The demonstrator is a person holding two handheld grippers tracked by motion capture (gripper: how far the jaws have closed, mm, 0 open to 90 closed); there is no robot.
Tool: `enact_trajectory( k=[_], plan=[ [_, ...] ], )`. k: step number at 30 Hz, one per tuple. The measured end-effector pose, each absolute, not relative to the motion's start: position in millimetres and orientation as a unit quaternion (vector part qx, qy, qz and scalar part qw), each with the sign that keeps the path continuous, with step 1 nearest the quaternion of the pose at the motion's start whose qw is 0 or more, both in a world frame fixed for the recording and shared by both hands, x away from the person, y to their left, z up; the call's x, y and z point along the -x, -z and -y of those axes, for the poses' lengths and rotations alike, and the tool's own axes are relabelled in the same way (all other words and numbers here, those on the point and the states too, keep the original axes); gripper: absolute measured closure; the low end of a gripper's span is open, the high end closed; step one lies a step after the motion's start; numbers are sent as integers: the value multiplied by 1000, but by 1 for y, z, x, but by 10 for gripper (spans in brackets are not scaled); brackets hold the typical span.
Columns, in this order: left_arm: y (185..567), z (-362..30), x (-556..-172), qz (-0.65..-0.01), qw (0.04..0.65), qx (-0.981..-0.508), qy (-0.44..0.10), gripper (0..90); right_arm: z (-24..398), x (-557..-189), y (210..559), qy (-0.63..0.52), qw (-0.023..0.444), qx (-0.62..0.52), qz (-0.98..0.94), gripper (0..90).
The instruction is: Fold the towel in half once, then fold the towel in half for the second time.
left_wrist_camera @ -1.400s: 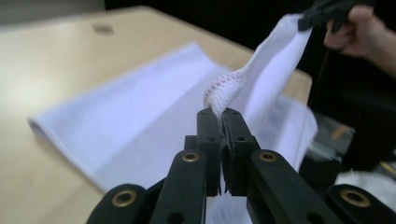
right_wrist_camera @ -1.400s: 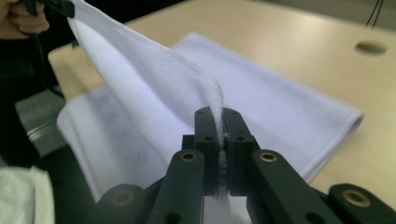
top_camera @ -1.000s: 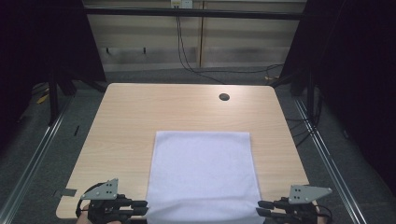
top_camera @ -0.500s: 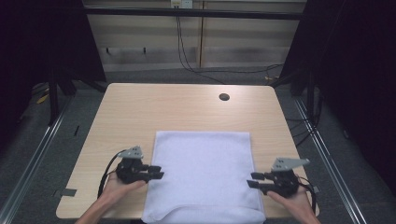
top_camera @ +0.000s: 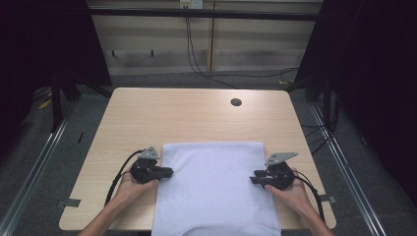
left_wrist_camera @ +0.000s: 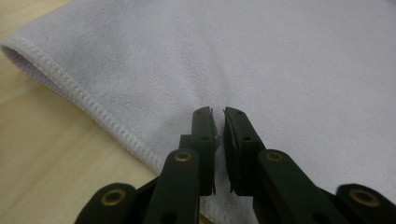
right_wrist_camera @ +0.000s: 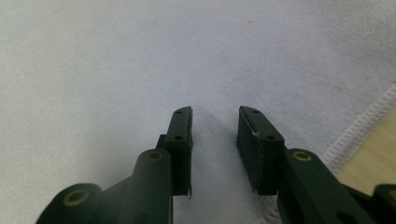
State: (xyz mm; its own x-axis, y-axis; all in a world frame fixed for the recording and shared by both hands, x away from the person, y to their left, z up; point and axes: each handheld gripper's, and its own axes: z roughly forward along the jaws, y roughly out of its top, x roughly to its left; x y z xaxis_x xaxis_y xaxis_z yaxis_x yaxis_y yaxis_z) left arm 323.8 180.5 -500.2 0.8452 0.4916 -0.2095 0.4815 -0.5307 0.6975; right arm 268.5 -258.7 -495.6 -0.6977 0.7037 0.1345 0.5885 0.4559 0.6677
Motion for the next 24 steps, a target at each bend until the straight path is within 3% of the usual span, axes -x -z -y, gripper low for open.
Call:
enact_trajectory(
  k=[5,8,12,20,24],
  plan=[
    [499,-182,-317,-283,395,-874,8,830,261,-256,494,-355,73,-374,-854,663],
    [498,-185,-308,-281,391,-877,18,825,261,-254,492,-350,43,-380,-855,654],
    [496,-190,-301,-272,393,-878,20,767,258,-248,490,-346,44,-370,-861,654],
    [487,-211,-342,-326,443,-835,-23,714,281,-293,477,-377,120,-413,-821,614],
    [484,-212,-362,-346,433,-832,-39,620,284,-319,471,-380,156,-430,-803,545]
  ],
)
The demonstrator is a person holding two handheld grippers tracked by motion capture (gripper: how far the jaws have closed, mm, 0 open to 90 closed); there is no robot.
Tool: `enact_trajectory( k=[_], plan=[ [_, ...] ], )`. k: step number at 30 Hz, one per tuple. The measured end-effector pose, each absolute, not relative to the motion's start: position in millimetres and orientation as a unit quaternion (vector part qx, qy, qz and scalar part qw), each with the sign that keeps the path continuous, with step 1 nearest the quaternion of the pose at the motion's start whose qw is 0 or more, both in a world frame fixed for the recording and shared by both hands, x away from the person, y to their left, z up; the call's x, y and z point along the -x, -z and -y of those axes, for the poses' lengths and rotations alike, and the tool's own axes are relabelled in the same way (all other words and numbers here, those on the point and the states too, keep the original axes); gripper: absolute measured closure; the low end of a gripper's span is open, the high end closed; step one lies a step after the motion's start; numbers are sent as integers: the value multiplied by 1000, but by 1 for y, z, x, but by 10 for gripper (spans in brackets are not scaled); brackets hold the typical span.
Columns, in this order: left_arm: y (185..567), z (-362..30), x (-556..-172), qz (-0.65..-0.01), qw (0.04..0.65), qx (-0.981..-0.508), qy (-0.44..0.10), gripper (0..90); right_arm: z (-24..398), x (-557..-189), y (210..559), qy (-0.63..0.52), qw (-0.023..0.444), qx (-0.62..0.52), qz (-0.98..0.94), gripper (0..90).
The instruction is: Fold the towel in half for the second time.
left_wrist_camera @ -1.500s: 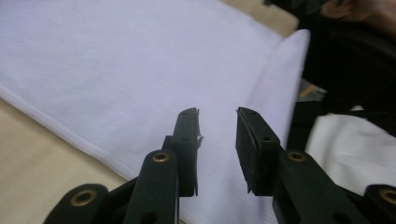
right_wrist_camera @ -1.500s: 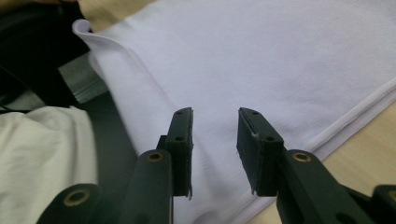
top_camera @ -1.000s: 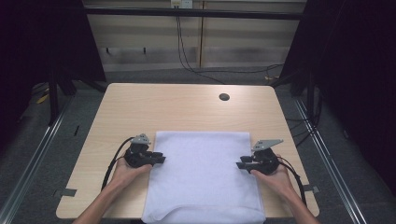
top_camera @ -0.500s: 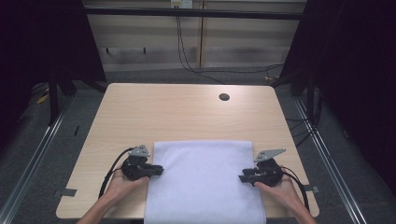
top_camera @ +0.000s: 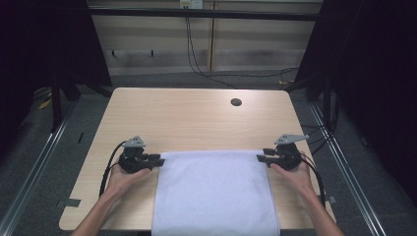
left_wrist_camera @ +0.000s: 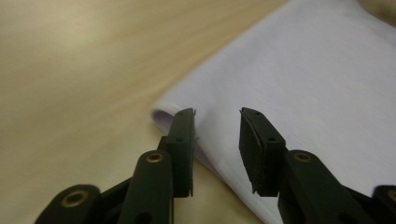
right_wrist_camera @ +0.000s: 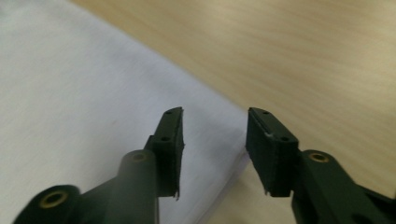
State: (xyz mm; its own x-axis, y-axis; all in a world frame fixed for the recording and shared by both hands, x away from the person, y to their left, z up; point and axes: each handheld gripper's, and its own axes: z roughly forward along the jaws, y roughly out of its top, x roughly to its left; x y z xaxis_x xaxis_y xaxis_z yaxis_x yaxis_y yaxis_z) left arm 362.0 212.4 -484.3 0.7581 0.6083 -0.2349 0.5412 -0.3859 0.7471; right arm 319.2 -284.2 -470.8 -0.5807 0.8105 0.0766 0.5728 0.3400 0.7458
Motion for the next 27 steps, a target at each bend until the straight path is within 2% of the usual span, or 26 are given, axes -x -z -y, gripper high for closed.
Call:
enact_trajectory(
  k=[8,13,15,18,20,23,24,27],
  plan=[
    [492,-198,-380,-350,417,-838,-43,510,282,-346,486,-375,131,-440,-805,539],
    [493,-202,-384,-360,413,-834,-56,467,288,-350,493,-369,132,-449,-803,565],
    [493,-203,-386,-359,423,-831,-43,458,289,-351,496,-359,126,-454,-806,570],
    [498,-197,-385,-348,404,-845,-38,462,287,-351,499,-345,118,-449,-816,589],
    [500,-194,-384,-344,397,-850,-35,498,287,-350,500,-348,115,-447,-816,629],
    [502,-195,-381,-346,397,-850,-28,613,286,-349,500,-348,107,-441,-820,722],
    [501,-196,-380,-336,397,-854,-25,692,285,-349,500,-351,102,-441,-820,763],
    [500,-199,-377,-331,405,-852,-11,842,283,-348,498,-352,97,-439,-821,827]
  ],
)
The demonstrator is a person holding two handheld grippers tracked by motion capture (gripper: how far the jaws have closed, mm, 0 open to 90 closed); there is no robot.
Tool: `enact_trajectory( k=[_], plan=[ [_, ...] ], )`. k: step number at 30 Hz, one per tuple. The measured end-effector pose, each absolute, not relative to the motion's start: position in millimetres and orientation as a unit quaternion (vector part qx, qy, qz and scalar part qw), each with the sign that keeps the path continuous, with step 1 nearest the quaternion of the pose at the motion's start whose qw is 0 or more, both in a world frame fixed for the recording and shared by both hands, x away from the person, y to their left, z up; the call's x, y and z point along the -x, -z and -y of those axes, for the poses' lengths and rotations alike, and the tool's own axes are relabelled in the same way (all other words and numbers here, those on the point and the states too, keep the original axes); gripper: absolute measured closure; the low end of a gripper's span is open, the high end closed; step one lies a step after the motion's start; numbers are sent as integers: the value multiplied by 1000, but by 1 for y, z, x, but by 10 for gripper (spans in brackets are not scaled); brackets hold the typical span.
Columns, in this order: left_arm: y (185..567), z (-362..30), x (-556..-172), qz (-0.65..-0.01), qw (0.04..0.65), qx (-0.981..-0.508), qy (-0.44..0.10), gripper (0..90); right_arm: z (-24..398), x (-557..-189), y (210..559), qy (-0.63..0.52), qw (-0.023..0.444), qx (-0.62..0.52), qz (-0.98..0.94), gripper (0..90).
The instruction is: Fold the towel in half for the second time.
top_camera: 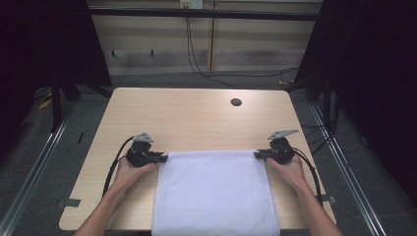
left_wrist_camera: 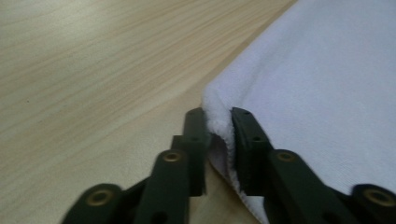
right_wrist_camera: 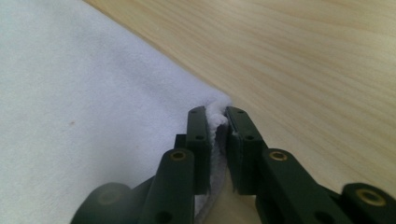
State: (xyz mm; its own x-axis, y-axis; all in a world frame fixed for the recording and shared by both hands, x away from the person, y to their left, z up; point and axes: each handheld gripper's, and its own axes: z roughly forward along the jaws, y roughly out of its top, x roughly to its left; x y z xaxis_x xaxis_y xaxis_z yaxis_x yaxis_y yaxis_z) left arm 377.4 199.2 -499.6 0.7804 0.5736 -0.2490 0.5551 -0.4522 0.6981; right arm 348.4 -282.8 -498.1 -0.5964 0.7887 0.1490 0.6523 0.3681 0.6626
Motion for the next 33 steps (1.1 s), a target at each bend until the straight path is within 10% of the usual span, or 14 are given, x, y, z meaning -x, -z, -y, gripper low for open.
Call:
enact_trajectory(
  k=[33],
  plan=[
    [400,-200,-434,-327,519,-784,-96,867,306,-402,397,-493,172,-442,-730,860]
  ],
)
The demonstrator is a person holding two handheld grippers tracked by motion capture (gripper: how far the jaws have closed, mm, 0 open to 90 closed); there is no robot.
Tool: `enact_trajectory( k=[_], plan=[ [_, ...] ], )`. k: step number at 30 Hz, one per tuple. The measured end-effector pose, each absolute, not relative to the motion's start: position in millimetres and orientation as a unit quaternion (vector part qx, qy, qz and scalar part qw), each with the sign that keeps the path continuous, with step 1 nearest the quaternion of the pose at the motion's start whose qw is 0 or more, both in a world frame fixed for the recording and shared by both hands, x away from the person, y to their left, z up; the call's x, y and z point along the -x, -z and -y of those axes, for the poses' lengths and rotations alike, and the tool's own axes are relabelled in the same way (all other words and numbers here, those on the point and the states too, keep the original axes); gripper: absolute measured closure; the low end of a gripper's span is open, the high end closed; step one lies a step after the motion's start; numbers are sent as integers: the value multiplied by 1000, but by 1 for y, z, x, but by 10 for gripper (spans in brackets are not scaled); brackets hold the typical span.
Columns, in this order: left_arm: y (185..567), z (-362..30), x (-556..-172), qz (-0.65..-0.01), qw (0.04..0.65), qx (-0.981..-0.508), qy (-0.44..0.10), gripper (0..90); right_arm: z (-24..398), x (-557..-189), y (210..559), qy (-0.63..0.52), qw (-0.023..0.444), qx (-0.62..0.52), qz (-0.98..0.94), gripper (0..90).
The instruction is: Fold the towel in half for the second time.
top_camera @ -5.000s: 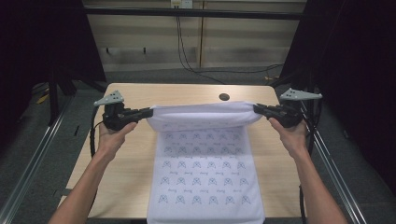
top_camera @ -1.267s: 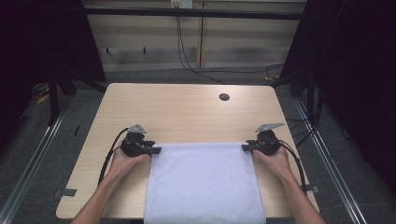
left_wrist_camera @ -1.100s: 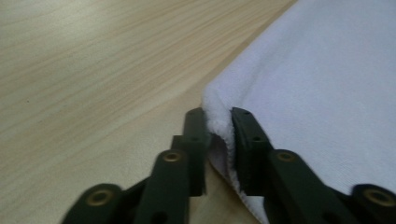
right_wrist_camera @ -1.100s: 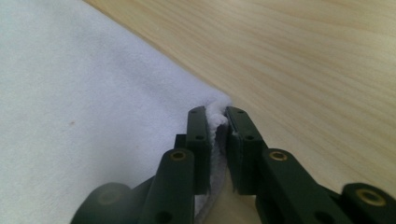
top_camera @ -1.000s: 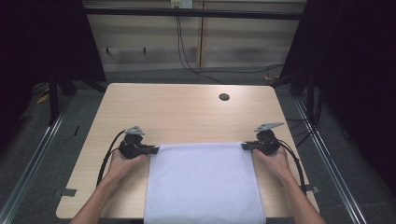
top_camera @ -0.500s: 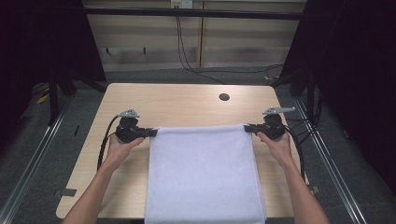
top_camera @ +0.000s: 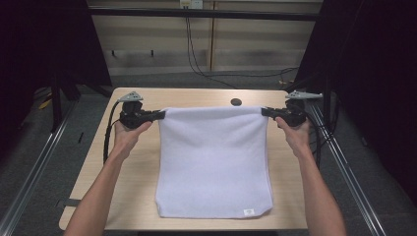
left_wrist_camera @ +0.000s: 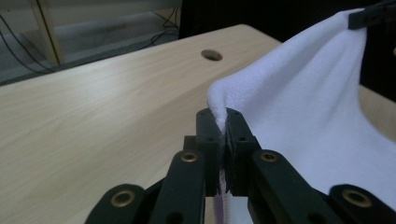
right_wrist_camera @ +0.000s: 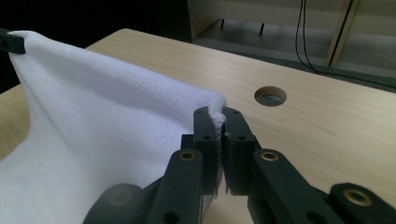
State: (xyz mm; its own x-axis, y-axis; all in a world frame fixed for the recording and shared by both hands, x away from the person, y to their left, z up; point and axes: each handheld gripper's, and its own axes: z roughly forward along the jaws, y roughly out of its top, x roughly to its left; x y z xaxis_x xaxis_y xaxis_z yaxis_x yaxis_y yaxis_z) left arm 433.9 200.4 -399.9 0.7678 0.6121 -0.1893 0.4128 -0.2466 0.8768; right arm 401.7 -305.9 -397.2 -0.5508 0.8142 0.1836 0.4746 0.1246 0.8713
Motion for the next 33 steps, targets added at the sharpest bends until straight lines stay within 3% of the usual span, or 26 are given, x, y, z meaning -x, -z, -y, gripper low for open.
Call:
enact_trajectory(
  k=[4,11,22,27,33],
  plan=[
    [391,-204,-410,-302,530,-786,-101,867,309,-382,388,-506,173,-422,-732,860],
    [398,-220,-346,-277,541,-789,-83,866,307,-318,379,-516,170,-378,-750,860],
    [440,-221,-275,-251,485,-838,-20,861,299,-221,424,-471,115,-362,-796,851],
    [466,-220,-248,-236,427,-873,16,836,298,-193,464,-427,70,-370,-822,770],
    [474,-225,-229,-217,414,-882,54,706,303,-165,478,-409,33,-375,-831,668]
  ],
)
